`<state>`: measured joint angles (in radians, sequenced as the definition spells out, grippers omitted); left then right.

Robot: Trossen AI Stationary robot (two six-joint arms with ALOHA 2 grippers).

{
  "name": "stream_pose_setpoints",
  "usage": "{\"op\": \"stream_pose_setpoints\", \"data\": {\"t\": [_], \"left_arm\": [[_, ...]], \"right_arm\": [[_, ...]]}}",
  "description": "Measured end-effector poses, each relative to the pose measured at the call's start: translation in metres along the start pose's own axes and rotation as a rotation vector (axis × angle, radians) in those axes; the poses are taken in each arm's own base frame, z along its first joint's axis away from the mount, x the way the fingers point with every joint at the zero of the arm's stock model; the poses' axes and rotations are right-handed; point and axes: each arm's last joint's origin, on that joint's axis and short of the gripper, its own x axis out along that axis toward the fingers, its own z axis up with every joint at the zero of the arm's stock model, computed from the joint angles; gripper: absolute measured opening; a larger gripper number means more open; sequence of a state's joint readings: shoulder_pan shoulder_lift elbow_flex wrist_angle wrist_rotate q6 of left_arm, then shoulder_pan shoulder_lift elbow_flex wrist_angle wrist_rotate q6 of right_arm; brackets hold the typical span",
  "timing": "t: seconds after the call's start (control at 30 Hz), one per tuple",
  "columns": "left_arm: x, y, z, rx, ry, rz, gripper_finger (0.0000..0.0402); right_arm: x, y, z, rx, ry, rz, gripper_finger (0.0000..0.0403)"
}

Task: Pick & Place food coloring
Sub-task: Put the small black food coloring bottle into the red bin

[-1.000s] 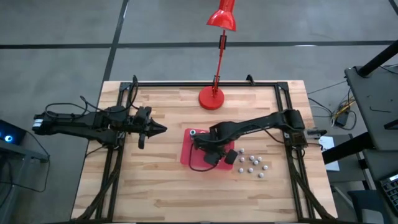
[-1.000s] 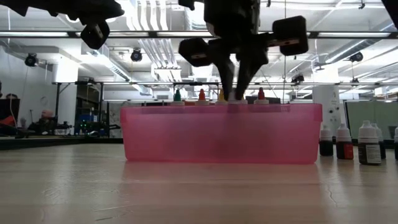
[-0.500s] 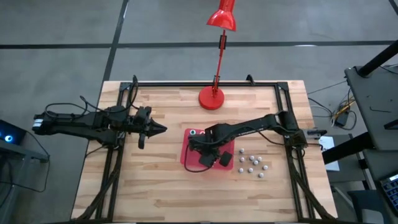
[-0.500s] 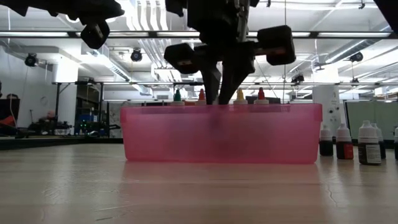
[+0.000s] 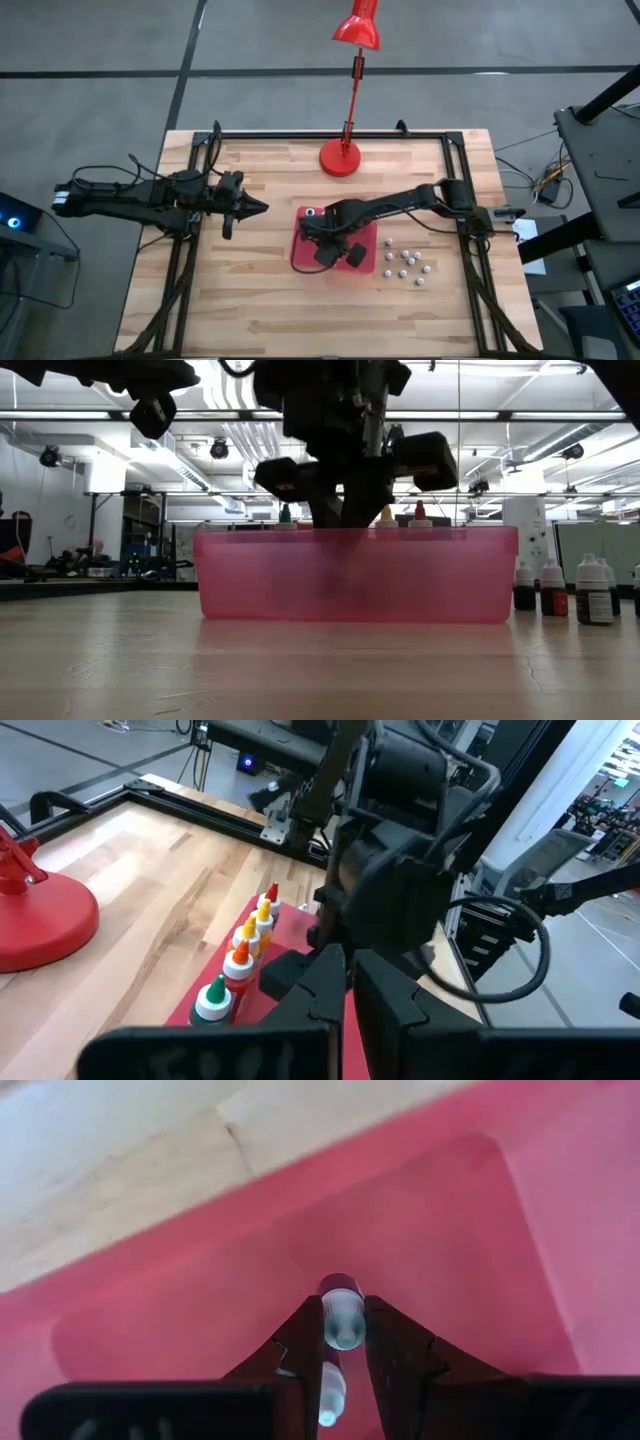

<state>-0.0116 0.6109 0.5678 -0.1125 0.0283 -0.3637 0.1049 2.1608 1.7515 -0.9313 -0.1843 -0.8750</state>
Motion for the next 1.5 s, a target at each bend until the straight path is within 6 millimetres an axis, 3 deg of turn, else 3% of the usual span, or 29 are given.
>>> {"op": "stream_pose_setpoints", "data": {"t": [0.47, 1.07, 1.5], "left_arm": [[0.0, 0.0, 0.0, 0.001, 0.0, 0.0, 0.0], [0.0, 0.0, 0.0, 0.019, 0.0, 0.0, 0.0], [0.0, 0.0, 0.0, 0.021, 0.0, 0.0, 0.0]], "right_arm": [[-0.003, -0.015, -0.014, 0.099, -0.017, -0.036, 0.0056], [-0.003, -0.01, -0.008, -0.113, -0.011, -0.027, 0.0056], [-0.002, -0.01, -0.009, -0.114, -0.01, -0.026, 0.0056]]}}
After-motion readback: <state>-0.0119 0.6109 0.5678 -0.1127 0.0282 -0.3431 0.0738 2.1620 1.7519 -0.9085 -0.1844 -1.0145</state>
